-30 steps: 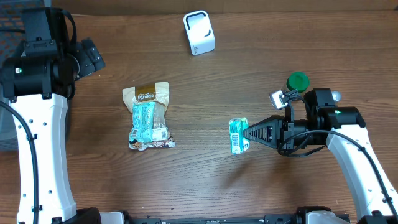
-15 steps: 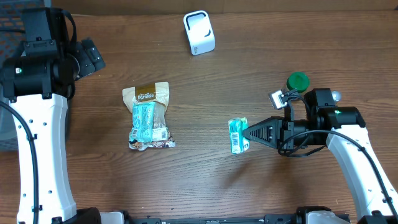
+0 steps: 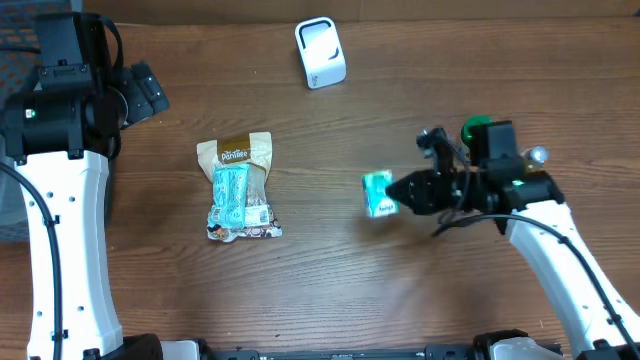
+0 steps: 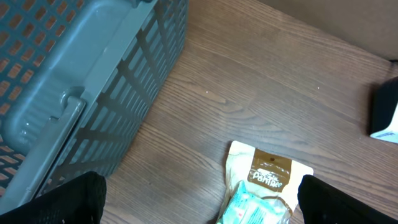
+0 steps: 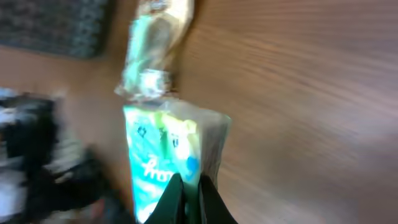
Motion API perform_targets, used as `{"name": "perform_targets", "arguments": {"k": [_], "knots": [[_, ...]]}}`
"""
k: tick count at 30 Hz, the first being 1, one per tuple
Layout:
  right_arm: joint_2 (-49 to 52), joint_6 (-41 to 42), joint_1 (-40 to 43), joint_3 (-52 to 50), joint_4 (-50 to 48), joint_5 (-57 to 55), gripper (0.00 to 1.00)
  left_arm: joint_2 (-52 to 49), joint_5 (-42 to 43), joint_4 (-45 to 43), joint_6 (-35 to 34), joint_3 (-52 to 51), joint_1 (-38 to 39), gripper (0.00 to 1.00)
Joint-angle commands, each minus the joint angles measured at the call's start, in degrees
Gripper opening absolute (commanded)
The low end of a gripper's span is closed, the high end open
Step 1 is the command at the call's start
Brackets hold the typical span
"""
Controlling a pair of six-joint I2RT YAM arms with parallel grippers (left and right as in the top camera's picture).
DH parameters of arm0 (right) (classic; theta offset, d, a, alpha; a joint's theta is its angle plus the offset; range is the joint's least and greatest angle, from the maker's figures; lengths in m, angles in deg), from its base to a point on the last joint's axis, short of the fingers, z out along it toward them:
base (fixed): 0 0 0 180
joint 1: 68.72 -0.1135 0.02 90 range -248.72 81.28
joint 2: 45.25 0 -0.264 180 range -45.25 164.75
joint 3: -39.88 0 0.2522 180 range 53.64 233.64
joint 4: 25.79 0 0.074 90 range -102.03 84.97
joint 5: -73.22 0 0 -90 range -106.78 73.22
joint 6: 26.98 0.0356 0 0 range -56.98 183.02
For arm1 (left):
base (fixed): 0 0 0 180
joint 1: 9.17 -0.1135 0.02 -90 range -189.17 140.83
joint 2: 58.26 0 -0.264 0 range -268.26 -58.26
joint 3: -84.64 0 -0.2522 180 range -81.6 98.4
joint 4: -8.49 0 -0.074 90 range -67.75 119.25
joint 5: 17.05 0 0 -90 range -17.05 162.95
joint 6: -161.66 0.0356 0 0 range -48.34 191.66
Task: Scan the item barcode
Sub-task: 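Carry the tissue pack up to the white scanner and present it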
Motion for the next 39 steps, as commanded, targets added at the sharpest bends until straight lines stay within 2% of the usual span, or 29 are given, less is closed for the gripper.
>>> {"name": "perform_targets", "arguments": {"k": [1,3,7,9,12,16,25,32,37,39], "knots": [[0.26,10.4,-5.68,2.36,-6.47,-18.27,0.03,-0.07,-0.76,-0.11,-0.15,0.07,-0.04,1.0],[1.29,10.56,-7.21,6.67,-5.2,-20.37,0.03,-0.07,-0.76,-0.11,-0.15,0.07,-0.04,1.0],[7.23,9.18,-8.33,24.06,5.92,-22.58,0.03,-0.07,-0.76,-0.11,-0.15,0.07,-0.04,1.0],[12.83,7.82,-8.66,38.21,14.53,-24.17,0.03,-0.07,-0.76,-0.11,-0.15,0.07,-0.04,0.99],[19.89,6.8,-9.51,54.77,22.25,-27.69,0.03,-0.07,-0.76,-0.11,-0.15,0.07,-0.04,1.0],[27.19,5.16,-11.19,69.64,24.61,-34.27,0.03,-0.07,-0.76,-0.11,-0.15,0.07,-0.04,0.99],[32.39,-7.43,-17.38,70.16,6.27,-49.86,0.04,-0.07,-0.76,-0.11,-0.15,0.07,-0.04,1.0],[40.85,-17.64,-21.42,70.16,-6.69,-63.14,0.04,-0.07,-0.76,-0.11,-0.15,0.07,-0.04,1.0],[49.27,-29.97,-21.88,70.16,-16.26,-68.83,0.04,-0.07,-0.76,-0.11,-0.15,0.07,-0.04,1.0],[53.75,-36.41,-21.88,70.16,-23.8,-71.56,0.04,-0.07,-0.76,-0.11,-0.15,0.07,-0.04,1.0]]}}
